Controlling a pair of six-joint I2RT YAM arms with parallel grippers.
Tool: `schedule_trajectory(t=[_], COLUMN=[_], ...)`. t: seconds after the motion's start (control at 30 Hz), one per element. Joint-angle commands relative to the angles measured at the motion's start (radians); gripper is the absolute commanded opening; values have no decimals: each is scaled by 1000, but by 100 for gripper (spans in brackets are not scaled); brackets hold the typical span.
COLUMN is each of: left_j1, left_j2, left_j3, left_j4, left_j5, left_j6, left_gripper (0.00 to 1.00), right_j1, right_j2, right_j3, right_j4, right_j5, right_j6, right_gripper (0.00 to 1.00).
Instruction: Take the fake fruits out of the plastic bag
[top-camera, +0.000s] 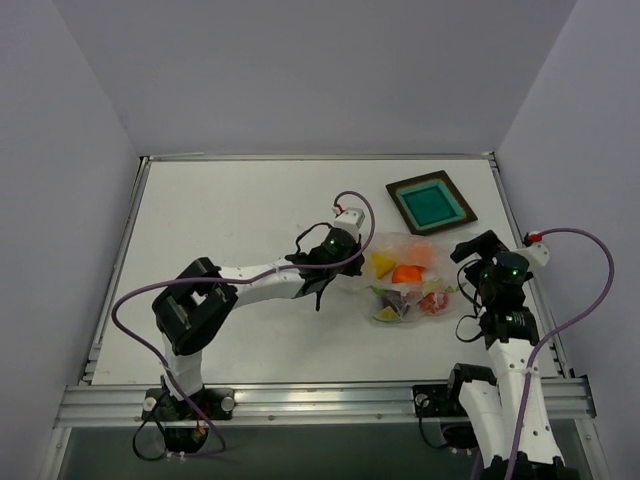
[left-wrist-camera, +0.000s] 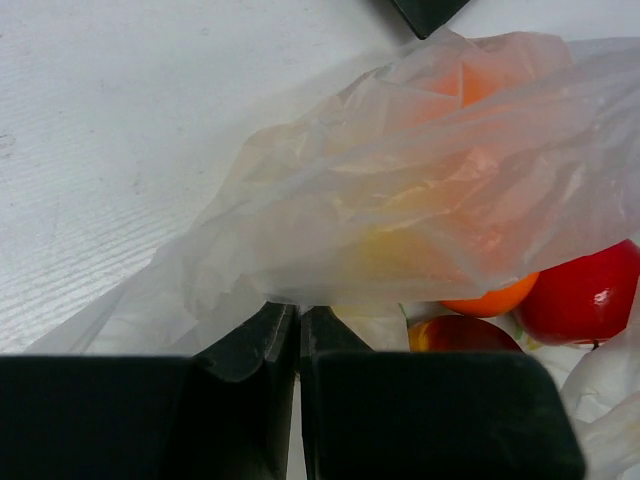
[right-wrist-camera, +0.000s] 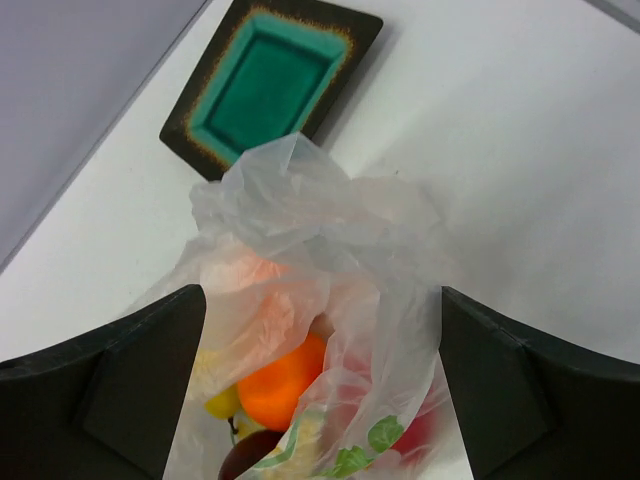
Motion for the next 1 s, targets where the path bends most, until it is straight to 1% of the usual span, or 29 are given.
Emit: schedule_trajectory(t=[0.0,0.1,0.13,0.2,0.23,0.33,0.4,0.43,0.5,0.53,0.57,0.6,0.63,0.67,0.7,0.73,0.77,0.8,0.83,0.87,0.97], left_j1=[-24,-30,-33,-38,-41,-42,-42,-42,-42,-42,-42,-42,-42,-42,-42,-42,-42,-42,-42,-42,-44], left_j2=[-83,-91,-93,-91,-91,-87,-85,-85,-87,-87,-87,-88,-88,-88,-87,-88,-87,-85,-84,-84,-87], left_j3=[10,16,16,22,24,30,36,37,39,42,42,44,44,45,47,47,50,50,51,53,51], left_j4=[12,5,5,0,-6,-11,-14,-14,-15,-18,-17,-18,-17,-17,-17,-15,-15,-15,-14,-14,-15], left_j5=[-40,-45,-46,-56,-62,-66,-66,-68,-71,-71,-71,-70,-71,-71,-70,-70,-66,-65,-62,-62,-62], left_j6=[22,25,28,34,37,40,41,43,43,45,45,45,45,43,43,43,42,41,40,38,41], left_gripper=[2,2,2,2,2,2,2,2,2,2,2,2,2,2,2,2,2,2,2,2,2], right_j1=[49,54,61,77,86,103,124,130,141,141,141,141,143,143,143,146,149,160,160,190,274], right_j2=[-55,-99,-102,-93,-75,-58,-59,-61,-64,-61,-61,-61,-52,-46,-38,-18,-6,12,43,58,92], right_j3=[55,139,151,177,182,199,222,231,266,282,295,323,334,340,343,334,325,316,284,264,193], right_j4=[-98,-120,-118,-111,-111,-123,-138,-141,-144,-146,-146,-144,-135,-131,-124,-109,-104,-104,-101,-101,-85], right_j5=[125,134,119,62,45,41,82,135,166,168,159,142,113,34,-10,-80,-187,-224,-252,-277,-254], right_j6=[-29,-52,-53,-59,-67,-101,-121,-125,-130,-127,-124,-121,-122,-121,-118,-110,-110,-110,-119,-125,-122], right_gripper=[91,90,82,72,53,30,30,40,59,74,78,79,71,61,49,29,25,18,15,14,11])
